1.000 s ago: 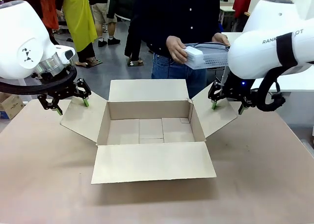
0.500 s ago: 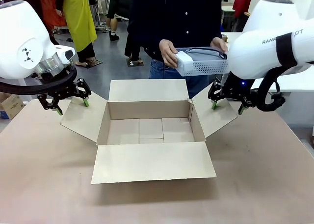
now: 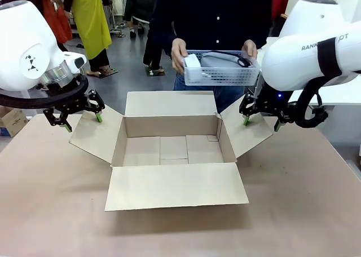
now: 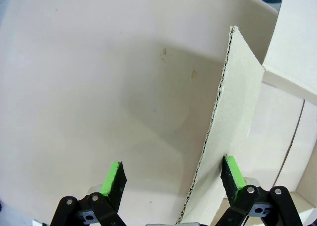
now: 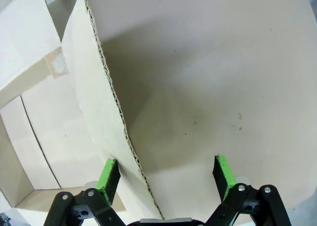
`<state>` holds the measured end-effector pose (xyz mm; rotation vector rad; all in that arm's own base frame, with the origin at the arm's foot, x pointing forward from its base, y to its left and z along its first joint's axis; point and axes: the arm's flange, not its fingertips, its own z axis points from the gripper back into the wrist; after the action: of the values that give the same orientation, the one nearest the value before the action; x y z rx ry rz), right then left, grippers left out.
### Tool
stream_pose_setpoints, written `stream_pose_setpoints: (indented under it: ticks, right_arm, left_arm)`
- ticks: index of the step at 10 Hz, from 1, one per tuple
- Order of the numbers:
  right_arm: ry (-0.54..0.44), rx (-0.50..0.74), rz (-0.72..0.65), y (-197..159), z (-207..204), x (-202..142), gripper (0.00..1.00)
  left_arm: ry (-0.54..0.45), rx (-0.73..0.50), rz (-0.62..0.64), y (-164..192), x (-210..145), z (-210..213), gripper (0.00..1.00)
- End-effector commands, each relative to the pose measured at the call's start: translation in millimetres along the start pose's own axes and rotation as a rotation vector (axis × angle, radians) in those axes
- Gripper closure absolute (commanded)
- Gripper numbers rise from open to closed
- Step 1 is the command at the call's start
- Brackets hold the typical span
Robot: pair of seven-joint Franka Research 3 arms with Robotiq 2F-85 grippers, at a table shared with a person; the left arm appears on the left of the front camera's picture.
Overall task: Pack the gift set into the box.
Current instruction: Lift both hands away from the flaps of the Package Box.
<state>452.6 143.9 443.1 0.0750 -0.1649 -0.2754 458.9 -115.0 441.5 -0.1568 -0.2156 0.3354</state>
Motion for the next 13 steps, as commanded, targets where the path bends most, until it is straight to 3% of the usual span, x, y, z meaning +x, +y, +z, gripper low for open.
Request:
stream_pose_setpoints:
  ticks: [1,13]
  right_arm:
    - [-0.012,-0.03,-0.017,1.7,3.3,1.0,0.0]
    - [-0.012,-0.03,-0.017,1.7,3.3,1.0,0.0]
  left_arm:
    - [-0.006,0.019,0.006,0.2,-0.2,2.7,0.0]
    - [-0.006,0.019,0.006,0.2,-0.2,2.7,0.0]
